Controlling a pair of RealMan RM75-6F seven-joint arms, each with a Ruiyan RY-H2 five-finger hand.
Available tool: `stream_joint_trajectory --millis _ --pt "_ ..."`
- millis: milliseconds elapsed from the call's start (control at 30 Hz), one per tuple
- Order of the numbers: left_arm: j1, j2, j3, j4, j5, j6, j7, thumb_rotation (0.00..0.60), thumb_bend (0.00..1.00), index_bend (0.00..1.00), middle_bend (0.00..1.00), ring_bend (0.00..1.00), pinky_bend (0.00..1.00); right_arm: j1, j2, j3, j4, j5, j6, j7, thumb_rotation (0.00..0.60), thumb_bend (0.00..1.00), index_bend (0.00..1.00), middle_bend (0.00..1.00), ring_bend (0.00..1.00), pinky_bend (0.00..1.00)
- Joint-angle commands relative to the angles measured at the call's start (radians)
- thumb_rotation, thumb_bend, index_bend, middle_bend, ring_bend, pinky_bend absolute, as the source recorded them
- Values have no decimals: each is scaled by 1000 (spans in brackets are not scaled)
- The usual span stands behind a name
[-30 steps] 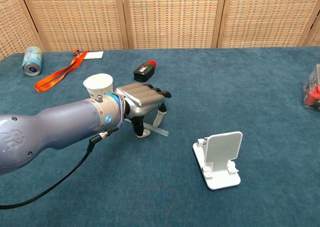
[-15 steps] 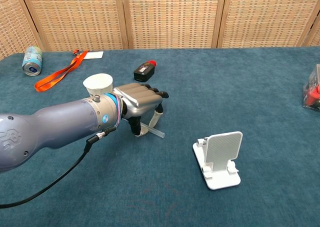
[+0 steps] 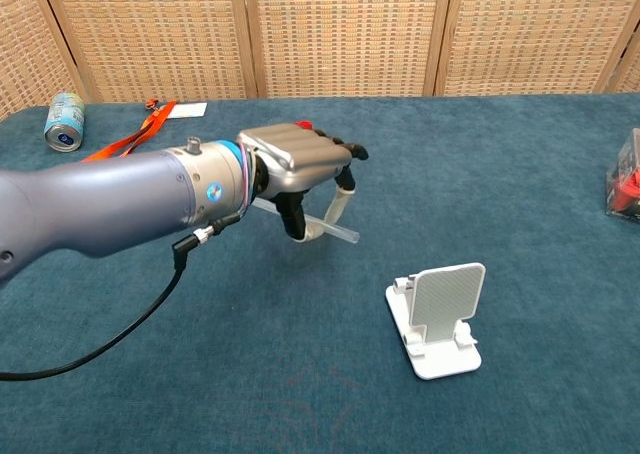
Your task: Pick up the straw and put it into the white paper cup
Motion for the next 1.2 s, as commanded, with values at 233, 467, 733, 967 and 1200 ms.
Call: stream_joint_trajectory --millis 233,467,733,967,1200 --pt "-17 97 -52 -144 4 57 -26 600 416 579 0 0 21 -3 4 -1 -3 -6 5 8 600 52 37 0 0 0" --pt "8 182 -111 -226 21 72 -142 600 416 578 0 0 21 -3 4 -5 -9 -19 10 1 600 53 39 0 0 0" --pt "93 301 -134 -266 55 74 -331 600 416 585 0 0 21 -3 3 -9 -15 -28 16 -9 600 53 39 0 0 0" --pt "171 359 -118 -214 122 -20 -570 600 416 588 0 0 20 -1 -3 -14 -21 -34 18 -34 600 52 39 0 0 0" --pt "227 347 -127 -131 213 -109 -842 600 416 588 0 0 17 2 -10 -15 -23 -32 16 -55 600 52 39 0 0 0"
